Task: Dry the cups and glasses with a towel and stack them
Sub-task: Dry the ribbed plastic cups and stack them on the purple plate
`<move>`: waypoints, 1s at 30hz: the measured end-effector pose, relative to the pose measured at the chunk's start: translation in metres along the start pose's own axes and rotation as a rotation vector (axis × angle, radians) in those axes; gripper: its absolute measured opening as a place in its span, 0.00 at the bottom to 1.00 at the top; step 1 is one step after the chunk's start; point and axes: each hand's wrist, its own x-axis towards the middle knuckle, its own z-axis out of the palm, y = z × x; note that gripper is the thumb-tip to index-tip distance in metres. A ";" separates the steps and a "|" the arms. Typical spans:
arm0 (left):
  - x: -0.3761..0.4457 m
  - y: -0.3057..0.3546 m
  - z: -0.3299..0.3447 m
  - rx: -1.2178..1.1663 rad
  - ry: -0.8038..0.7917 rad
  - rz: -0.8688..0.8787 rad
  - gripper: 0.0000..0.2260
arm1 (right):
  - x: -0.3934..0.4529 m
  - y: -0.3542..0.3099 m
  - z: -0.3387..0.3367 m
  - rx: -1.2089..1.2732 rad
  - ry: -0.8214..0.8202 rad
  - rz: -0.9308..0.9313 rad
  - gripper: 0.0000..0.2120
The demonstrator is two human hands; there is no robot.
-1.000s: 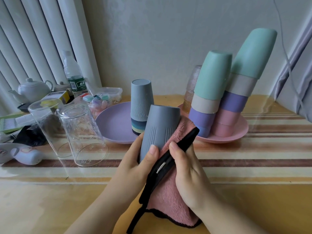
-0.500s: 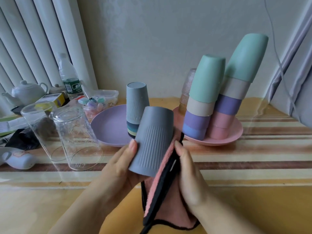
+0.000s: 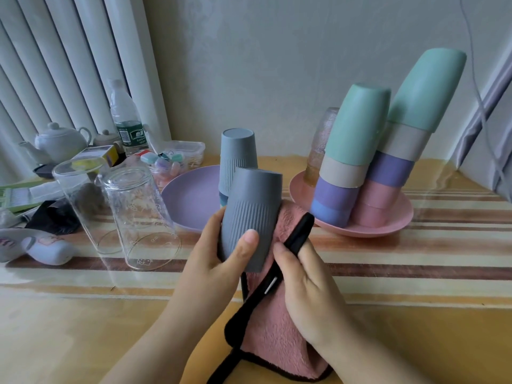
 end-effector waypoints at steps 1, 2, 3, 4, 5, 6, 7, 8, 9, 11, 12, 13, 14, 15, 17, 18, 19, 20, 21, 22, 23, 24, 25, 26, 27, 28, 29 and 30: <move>-0.001 0.000 0.001 0.003 -0.036 -0.003 0.21 | 0.000 -0.002 -0.001 0.034 0.013 0.017 0.16; -0.001 0.000 0.001 0.006 -0.083 -0.006 0.21 | -0.001 -0.004 -0.002 0.056 0.038 0.038 0.11; -0.002 -0.001 0.002 0.013 -0.131 -0.017 0.21 | -0.001 -0.007 -0.004 0.072 0.069 0.057 0.09; -0.002 -0.001 0.003 0.020 -0.182 -0.028 0.21 | 0.000 -0.010 -0.007 0.088 0.099 0.067 0.09; -0.003 -0.001 0.003 0.018 -0.230 -0.040 0.23 | 0.002 -0.014 -0.010 0.112 0.126 0.073 0.10; -0.004 -0.001 0.002 0.020 -0.282 -0.049 0.24 | 0.004 -0.017 -0.014 0.137 0.151 0.078 0.10; -0.005 0.000 0.002 0.021 -0.328 -0.064 0.23 | 0.006 -0.018 -0.018 0.151 0.180 0.076 0.12; -0.007 0.001 0.002 0.010 -0.361 -0.079 0.20 | 0.010 -0.018 -0.023 0.169 0.202 0.065 0.14; -0.008 0.003 0.003 -0.026 -0.383 -0.100 0.15 | 0.013 -0.016 -0.026 0.203 0.218 0.052 0.14; -0.011 0.006 0.007 -0.127 -0.406 -0.138 0.10 | 0.016 -0.011 -0.030 0.262 0.211 0.055 0.21; -0.012 0.006 0.008 -0.167 -0.389 -0.153 0.10 | 0.015 -0.010 -0.028 0.269 0.197 0.070 0.26; -0.011 0.005 0.008 -0.208 -0.356 -0.171 0.10 | 0.013 -0.009 -0.025 0.260 0.179 0.085 0.29; -0.010 0.003 0.007 -0.252 -0.316 -0.185 0.14 | 0.012 -0.007 -0.020 0.246 0.159 0.102 0.29; -0.008 0.001 0.005 -0.296 -0.274 -0.195 0.18 | 0.010 -0.004 -0.016 0.225 0.131 0.107 0.25; -0.002 0.000 -0.001 -0.357 -0.199 -0.193 0.22 | 0.004 -0.005 -0.007 0.180 0.052 0.141 0.14; 0.001 0.000 -0.005 -0.369 -0.164 -0.190 0.22 | 0.001 -0.006 -0.004 0.177 0.013 0.168 0.10; 0.003 0.000 -0.008 -0.380 -0.138 -0.194 0.22 | -0.001 -0.006 -0.002 0.174 -0.020 0.192 0.08; 0.005 -0.001 -0.012 -0.387 -0.116 -0.207 0.22 | -0.002 -0.006 -0.001 0.170 -0.047 0.207 0.08; 0.007 0.000 -0.014 -0.391 -0.098 -0.217 0.22 | -0.003 -0.006 -0.001 0.160 -0.071 0.211 0.10; 0.008 0.000 -0.015 -0.383 -0.078 -0.209 0.23 | -0.004 -0.007 -0.002 0.144 -0.089 0.200 0.11; 0.009 0.000 -0.015 -0.368 -0.053 -0.180 0.22 | -0.004 -0.006 -0.002 0.123 -0.094 0.181 0.13; 0.010 0.001 -0.015 -0.342 -0.013 -0.140 0.20 | -0.004 -0.006 -0.002 0.102 -0.089 0.163 0.13; 0.010 0.002 -0.014 -0.302 0.040 -0.099 0.18 | -0.003 -0.005 -0.003 0.080 -0.080 0.145 0.13; 0.010 0.002 -0.013 -0.248 0.086 -0.052 0.16 | -0.002 -0.004 -0.003 0.054 -0.071 0.127 0.12; 0.009 0.002 -0.012 -0.187 0.111 -0.002 0.14 | -0.003 -0.002 -0.002 0.025 -0.066 0.109 0.11; 0.008 0.002 -0.011 -0.125 0.110 0.039 0.12 | -0.003 -0.001 -0.001 0.004 -0.068 0.095 0.10; 0.007 0.003 -0.009 -0.069 0.091 0.058 0.13 | -0.003 0.000 0.000 -0.008 -0.078 0.086 0.10; 0.005 0.002 -0.009 -0.014 0.073 0.062 0.18 | -0.003 0.001 0.002 -0.018 -0.092 0.076 0.11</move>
